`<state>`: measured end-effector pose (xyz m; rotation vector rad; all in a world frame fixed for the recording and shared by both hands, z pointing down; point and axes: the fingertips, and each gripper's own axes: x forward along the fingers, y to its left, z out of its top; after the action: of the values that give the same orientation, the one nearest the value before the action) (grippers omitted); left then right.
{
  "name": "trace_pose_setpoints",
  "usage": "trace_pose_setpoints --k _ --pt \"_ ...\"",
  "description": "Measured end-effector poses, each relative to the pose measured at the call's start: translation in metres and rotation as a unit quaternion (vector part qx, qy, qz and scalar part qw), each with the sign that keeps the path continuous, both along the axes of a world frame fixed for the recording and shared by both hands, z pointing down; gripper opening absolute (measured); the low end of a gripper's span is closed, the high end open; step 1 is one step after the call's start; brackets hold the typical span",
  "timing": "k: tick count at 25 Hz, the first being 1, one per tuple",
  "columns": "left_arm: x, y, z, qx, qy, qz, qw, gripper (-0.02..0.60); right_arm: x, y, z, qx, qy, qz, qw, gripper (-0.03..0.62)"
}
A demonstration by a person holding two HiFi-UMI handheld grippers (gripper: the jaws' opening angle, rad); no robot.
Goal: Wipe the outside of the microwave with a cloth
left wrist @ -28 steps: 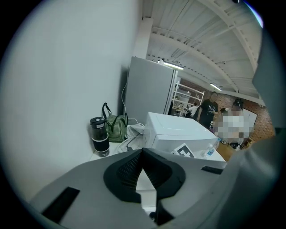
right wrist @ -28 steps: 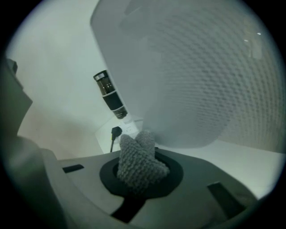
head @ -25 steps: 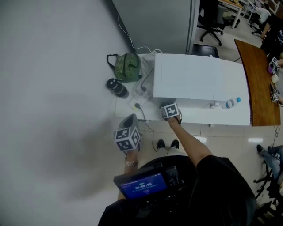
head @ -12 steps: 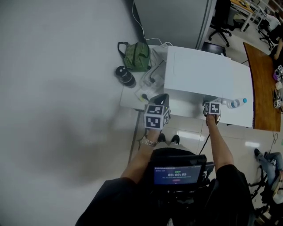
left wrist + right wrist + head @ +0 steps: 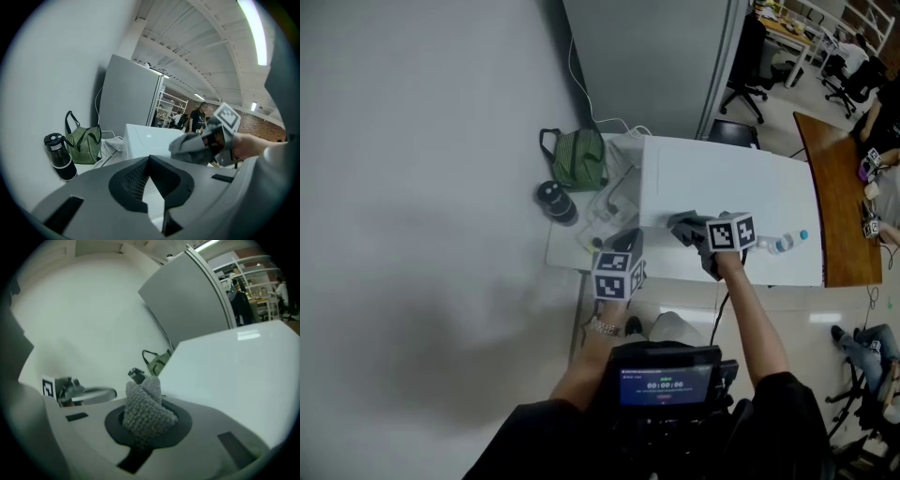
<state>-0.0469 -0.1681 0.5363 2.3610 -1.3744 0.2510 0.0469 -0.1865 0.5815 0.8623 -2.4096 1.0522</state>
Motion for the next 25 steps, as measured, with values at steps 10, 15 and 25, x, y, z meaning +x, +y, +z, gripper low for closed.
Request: trace_pose_setpoints --k 10,15,25 --pt "-0.033 -0.039 -0.011 -0.009 -0.010 -0.051 0.9986 0.000 -0.041 -0.213 -0.020 -0.020 0.111 -0.040 0.993 0.015" --pt "-0.045 -0.056 -0.008 -0.025 -0.018 -0.064 0.9975 0.000 -0.046 -0.243 0.036 -0.066 0.197 -0.067 0.976 0.014" --pt "0.006 -0.095 -0.006 -0.023 -0.014 -0.013 0.9996 0.000 0.062 -0.247 0.051 -0.084 0.228 -0.037 0.969 0.014"
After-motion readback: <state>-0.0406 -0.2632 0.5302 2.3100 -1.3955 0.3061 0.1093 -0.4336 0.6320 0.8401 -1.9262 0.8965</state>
